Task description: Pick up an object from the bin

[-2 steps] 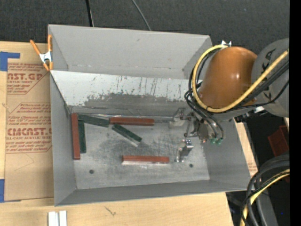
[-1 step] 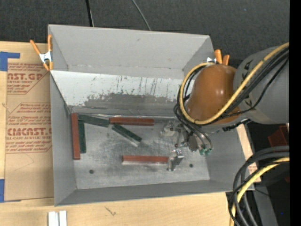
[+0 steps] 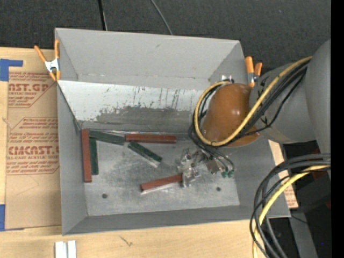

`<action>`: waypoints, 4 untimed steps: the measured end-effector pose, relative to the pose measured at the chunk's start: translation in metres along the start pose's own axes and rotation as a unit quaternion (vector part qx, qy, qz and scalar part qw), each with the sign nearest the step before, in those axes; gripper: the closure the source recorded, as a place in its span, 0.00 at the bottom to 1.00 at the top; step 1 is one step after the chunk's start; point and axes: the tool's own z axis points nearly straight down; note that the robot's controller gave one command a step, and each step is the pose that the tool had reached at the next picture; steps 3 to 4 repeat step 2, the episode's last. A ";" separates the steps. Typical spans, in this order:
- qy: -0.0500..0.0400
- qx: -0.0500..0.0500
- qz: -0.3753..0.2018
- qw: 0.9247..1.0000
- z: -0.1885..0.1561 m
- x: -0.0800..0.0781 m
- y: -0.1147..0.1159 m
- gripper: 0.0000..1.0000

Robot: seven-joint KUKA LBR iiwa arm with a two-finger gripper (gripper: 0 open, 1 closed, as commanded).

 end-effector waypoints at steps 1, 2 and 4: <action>0.000 0.000 0.000 1.000 0.000 0.000 0.000 1.00; 0.001 0.000 0.034 0.999 -0.156 0.011 -0.006 1.00; 0.001 0.000 0.034 0.999 -0.156 0.011 -0.006 1.00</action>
Offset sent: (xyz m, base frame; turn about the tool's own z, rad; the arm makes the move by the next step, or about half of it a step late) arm -0.0107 -0.0094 0.1560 0.0697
